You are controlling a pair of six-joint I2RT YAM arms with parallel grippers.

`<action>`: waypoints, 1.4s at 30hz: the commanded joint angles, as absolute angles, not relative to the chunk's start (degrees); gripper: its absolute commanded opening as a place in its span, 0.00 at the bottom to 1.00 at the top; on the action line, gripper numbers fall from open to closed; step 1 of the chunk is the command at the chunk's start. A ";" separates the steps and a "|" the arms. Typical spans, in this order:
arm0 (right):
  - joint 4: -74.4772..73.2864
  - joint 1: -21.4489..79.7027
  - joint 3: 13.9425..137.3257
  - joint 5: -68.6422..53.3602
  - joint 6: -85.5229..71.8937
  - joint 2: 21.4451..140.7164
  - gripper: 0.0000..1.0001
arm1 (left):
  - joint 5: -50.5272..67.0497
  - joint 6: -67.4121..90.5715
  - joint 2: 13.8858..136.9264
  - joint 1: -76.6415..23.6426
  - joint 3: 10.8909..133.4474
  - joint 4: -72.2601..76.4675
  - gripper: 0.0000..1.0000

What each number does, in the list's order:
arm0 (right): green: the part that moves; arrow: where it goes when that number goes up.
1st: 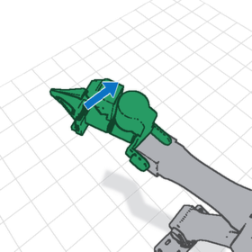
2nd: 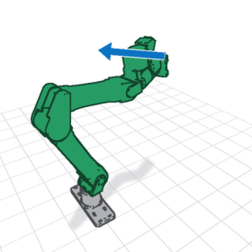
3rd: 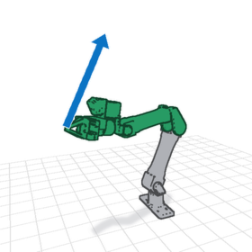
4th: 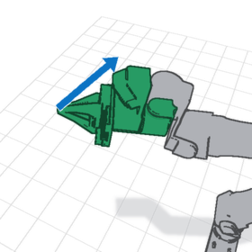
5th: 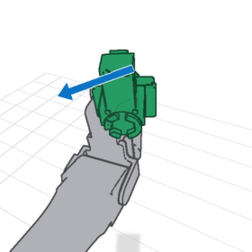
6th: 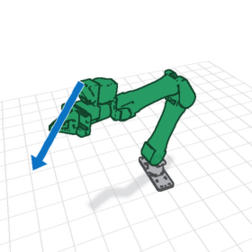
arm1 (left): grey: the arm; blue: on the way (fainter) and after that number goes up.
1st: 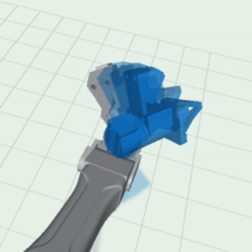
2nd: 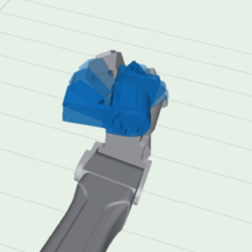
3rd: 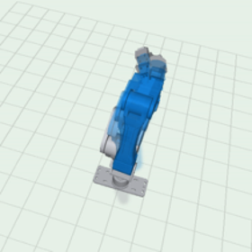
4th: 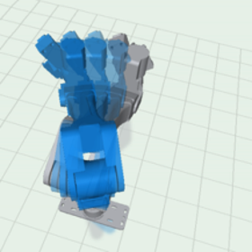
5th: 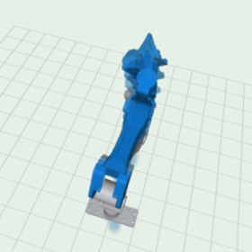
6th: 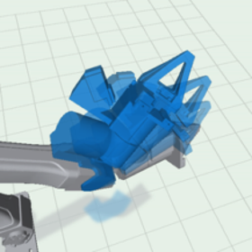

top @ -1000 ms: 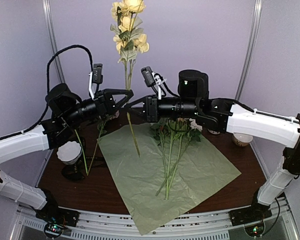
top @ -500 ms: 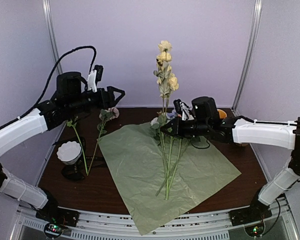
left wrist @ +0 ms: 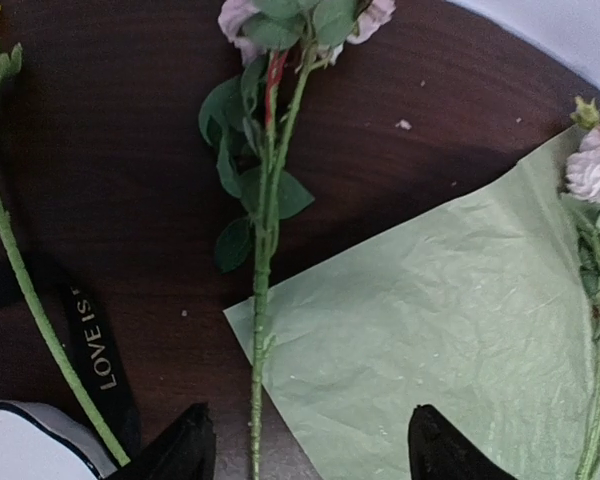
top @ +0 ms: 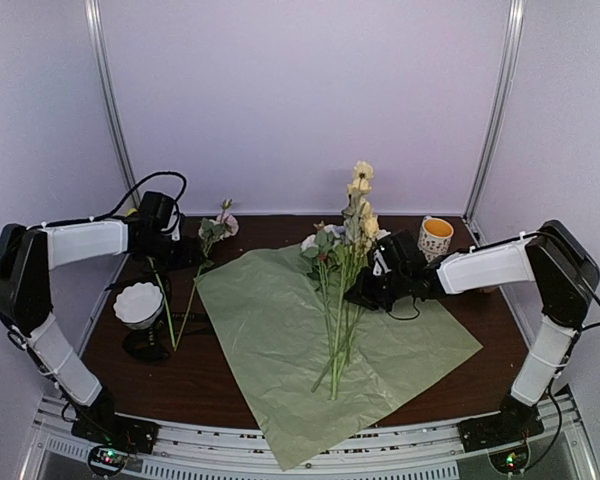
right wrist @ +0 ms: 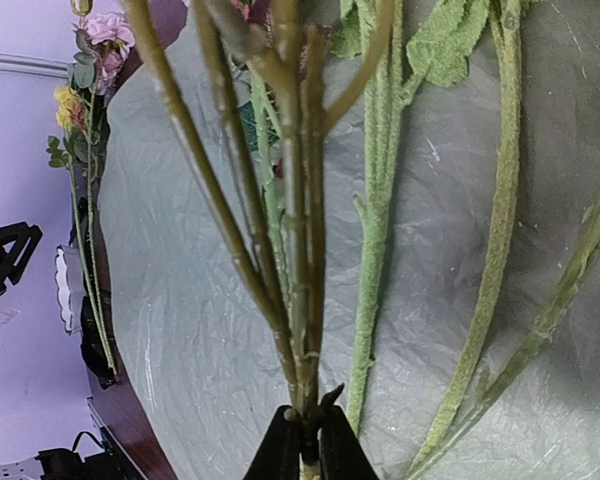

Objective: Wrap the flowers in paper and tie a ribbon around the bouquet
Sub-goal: Place the fake flower on the flattened wrapping paper, then pick up the fake flower from the corner of the board.

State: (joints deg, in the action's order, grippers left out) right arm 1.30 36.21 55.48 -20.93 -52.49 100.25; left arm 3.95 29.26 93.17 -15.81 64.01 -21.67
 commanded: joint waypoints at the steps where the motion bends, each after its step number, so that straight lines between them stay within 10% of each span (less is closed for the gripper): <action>1: 4.64 35.43 54.83 -19.74 -54.19 101.82 0.14 | 5.88 27.91 98.76 -13.82 64.53 -21.99 0.66; 11: -2.84 35.52 55.00 -15.23 -48.78 96.58 0.26 | 3.81 25.74 107.35 -13.71 67.33 -22.70 0.47; 19: -5.43 35.51 55.15 -14.21 -46.44 91.97 0.27 | 2.45 25.79 108.88 -13.71 67.39 -23.51 0.00; 28: -8.88 35.72 57.30 -12.89 -42.40 85.88 0.27 | -1.26 26.84 93.96 -13.76 63.60 -21.19 0.00; 42: 10.99 46.19 67.14 -27.53 -31.72 79.16 0.31 | 23.45 18.46 64.61 -32.65 55.60 9.73 0.00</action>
State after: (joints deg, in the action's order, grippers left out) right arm 1.96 42.30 61.04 -21.34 -35.79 79.07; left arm 13.63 22.04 67.42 -26.35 56.25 -3.31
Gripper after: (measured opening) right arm 0.290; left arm 0.034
